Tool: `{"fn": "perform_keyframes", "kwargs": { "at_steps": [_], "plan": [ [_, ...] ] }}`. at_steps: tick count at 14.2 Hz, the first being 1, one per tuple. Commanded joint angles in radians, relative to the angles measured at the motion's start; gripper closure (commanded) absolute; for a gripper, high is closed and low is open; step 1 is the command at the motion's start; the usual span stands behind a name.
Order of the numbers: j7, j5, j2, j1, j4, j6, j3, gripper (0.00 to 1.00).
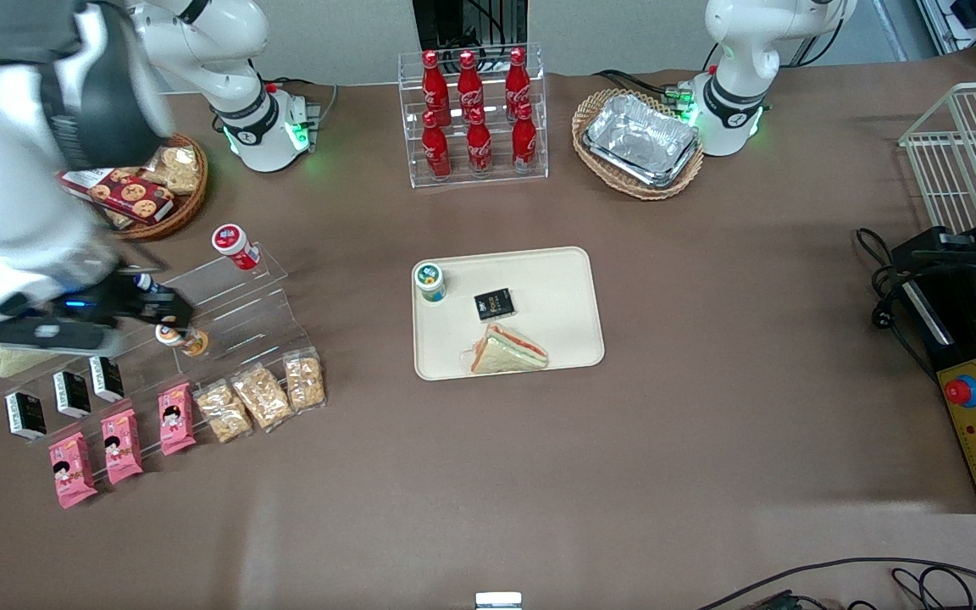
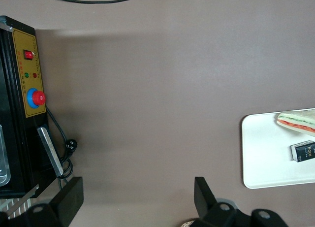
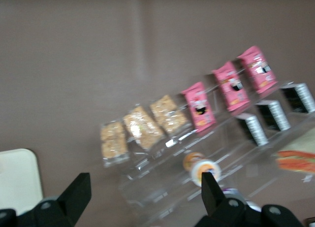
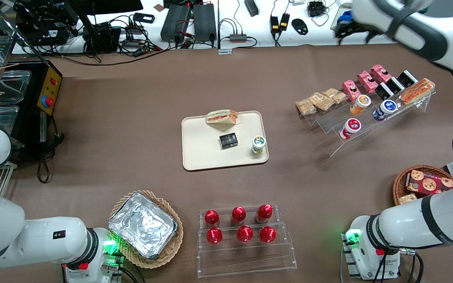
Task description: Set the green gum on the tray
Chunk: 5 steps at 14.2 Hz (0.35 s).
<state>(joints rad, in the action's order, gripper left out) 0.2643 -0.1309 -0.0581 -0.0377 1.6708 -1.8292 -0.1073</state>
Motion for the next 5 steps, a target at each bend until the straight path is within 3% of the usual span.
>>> {"fn": "perform_keyframes", "kwargs": {
  "at_steps": [1,3,5],
  "plan": [
    [-0.196,0.123,0.0,0.019,-0.091,0.083,0.159,0.0],
    [-0.246,0.172,0.009,0.013,-0.092,0.093,0.236,0.0],
    [-0.246,0.163,0.018,0.012,-0.114,0.123,0.238,0.0]
  ]
}}
